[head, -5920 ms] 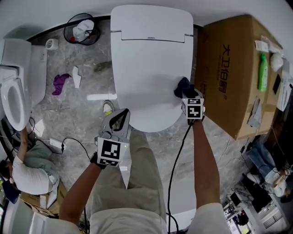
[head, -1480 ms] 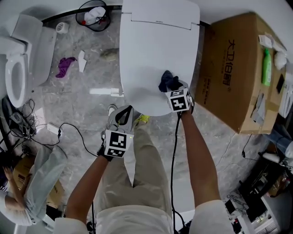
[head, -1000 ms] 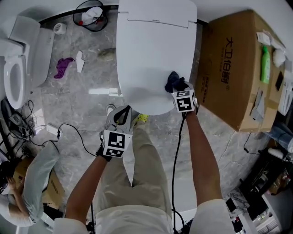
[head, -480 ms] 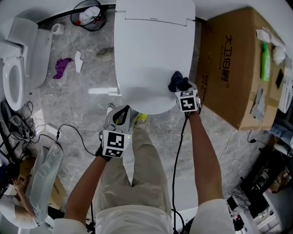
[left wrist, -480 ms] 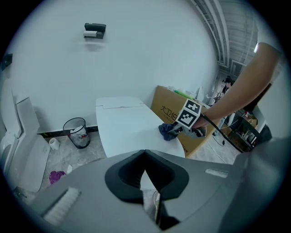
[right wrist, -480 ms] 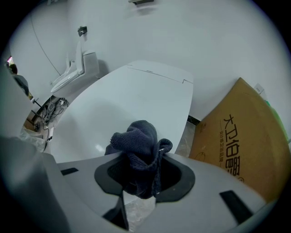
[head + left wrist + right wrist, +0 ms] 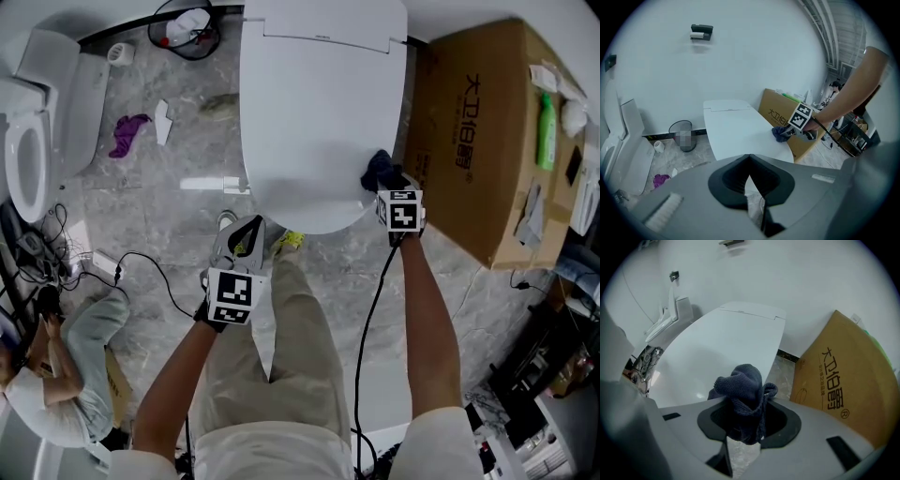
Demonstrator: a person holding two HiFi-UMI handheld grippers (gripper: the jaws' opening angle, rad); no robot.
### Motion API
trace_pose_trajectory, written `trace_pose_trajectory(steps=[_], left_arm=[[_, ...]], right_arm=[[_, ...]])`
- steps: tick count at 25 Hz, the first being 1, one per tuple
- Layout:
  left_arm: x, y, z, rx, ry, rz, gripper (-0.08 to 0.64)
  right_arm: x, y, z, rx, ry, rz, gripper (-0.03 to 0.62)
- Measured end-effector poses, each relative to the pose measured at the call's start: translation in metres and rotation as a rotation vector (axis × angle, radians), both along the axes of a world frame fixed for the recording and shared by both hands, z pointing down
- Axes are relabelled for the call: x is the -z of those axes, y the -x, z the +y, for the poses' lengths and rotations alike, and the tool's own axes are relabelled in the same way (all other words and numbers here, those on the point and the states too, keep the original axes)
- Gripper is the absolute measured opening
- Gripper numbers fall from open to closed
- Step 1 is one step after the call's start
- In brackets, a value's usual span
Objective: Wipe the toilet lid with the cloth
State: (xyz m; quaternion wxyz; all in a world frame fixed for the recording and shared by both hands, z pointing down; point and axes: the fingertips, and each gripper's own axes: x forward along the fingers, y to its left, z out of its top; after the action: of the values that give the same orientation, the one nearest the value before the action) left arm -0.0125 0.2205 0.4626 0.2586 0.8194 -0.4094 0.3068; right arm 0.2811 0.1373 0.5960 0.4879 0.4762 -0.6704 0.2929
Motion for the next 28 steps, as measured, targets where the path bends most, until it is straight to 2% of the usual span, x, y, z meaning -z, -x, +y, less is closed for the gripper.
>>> trace_pose_trajectory(steps=[3, 7, 9, 12, 15, 18, 23, 28], left_arm=[[0.003, 0.007, 0.0, 0.019, -0.018, -0.001, 0.0], [0.004, 0.012, 0.004, 0.027, -0.007, 0.01, 0.0], [0.003, 0.017, 0.003, 0.029, -0.005, 0.012, 0.0], [0.0, 0.025, 0.004, 0.031, -0.004, 0.008, 0.0], [0.0, 0.034, 0.005, 0.032, 0.0, 0.009, 0.0], [0.0, 0.046, 0.005, 0.034, 0.001, 0.004, 0.0], [-0.002, 0.063, 0.005, 0.055, 0.003, -0.003, 0.0], [0.0, 0.075, 0.004, 0.074, 0.001, 0.004, 0.0]], right_arm=[[-0.002, -0.019, 0.005, -0.066, 0.008, 0.027, 0.133], [-0.007, -0.056, 0.031, -0.118, 0.092, 0.148, 0.118], [0.0, -0.063, 0.039, -0.15, 0.059, 0.145, 0.118], [0.013, -0.049, 0.045, -0.178, -0.007, 0.088, 0.118], [0.032, -0.016, 0.049, -0.186, -0.066, 0.008, 0.118], [0.046, 0.037, 0.044, -0.152, -0.11, -0.075, 0.118], [0.051, 0.142, 0.026, -0.007, -0.138, -0.188, 0.12], [0.055, 0.236, 0.014, 0.129, -0.122, -0.279, 0.12]])
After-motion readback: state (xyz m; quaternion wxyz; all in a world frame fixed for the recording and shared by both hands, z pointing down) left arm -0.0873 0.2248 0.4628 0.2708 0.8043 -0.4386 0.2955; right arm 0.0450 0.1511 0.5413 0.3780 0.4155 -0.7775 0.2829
